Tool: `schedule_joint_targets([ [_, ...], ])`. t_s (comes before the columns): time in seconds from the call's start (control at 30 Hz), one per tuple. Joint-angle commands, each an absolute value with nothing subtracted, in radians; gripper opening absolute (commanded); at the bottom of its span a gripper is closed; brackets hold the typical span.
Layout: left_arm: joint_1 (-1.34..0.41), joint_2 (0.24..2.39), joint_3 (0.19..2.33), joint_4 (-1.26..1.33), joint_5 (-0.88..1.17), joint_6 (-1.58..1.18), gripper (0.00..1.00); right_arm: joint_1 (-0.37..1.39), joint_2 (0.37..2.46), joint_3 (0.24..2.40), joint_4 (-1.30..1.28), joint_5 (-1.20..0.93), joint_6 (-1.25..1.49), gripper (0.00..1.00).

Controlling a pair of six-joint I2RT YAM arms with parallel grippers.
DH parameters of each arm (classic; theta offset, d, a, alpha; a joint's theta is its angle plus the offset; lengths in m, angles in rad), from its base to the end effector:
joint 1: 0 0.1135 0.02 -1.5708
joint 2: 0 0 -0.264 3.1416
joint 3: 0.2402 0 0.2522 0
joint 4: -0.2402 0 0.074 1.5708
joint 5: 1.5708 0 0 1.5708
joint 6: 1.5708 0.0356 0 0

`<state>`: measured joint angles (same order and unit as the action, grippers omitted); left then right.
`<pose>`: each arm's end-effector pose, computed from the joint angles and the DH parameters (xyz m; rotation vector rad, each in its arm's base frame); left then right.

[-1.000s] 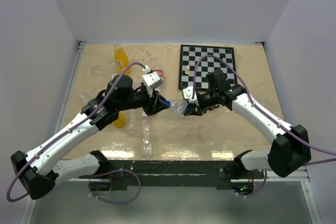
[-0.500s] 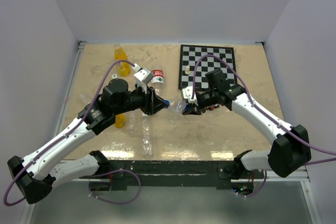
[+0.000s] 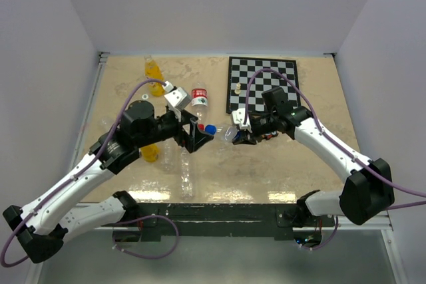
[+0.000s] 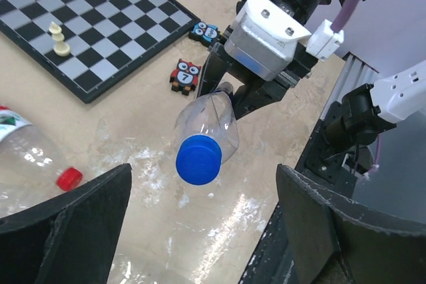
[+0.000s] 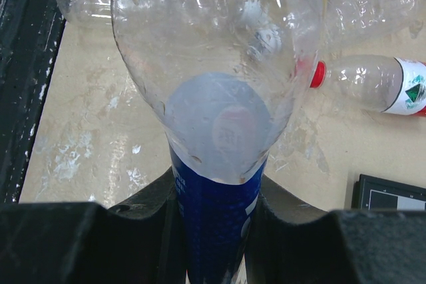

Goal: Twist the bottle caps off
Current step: Unscrew the bottle cap from the plastic bottle.

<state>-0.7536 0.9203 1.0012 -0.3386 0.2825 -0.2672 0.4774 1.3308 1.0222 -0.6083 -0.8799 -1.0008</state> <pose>0.1420 -0.1469 0.3756 0.6663 1.8122 -0.9607 0.2251 0.1474 0.2760 -1.7279 1.3786 0.8010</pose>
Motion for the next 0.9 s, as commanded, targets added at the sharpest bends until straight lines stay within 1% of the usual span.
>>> schedule_joint_targets([
  [0.0,-0.755,0.874,1.063,-0.37,0.262,-0.155,0.94,0.477,1.327,1.052,-0.601,-0.885,-1.008,0.0],
  [0.2,-0.753,0.848,1.066,-0.396,0.264,-0.06,0.95,0.477,1.328,1.052,-0.601,-0.882,-1.009,0.0],
  [0.4,-0.755,0.818,1.034,-0.38,0.258,-0.005,0.95,0.477,1.331,1.052,-0.603,-0.882,-1.011,0.0],
  [0.6,-0.753,0.787,0.991,-0.371,0.244,0.115,0.96,0.476,1.33,1.052,-0.601,-0.882,-1.012,0.0],
  [0.87,-0.756,0.775,0.956,-0.347,0.244,0.164,0.96,0.477,1.331,1.052,-0.601,-0.882,-1.012,0.0],
])
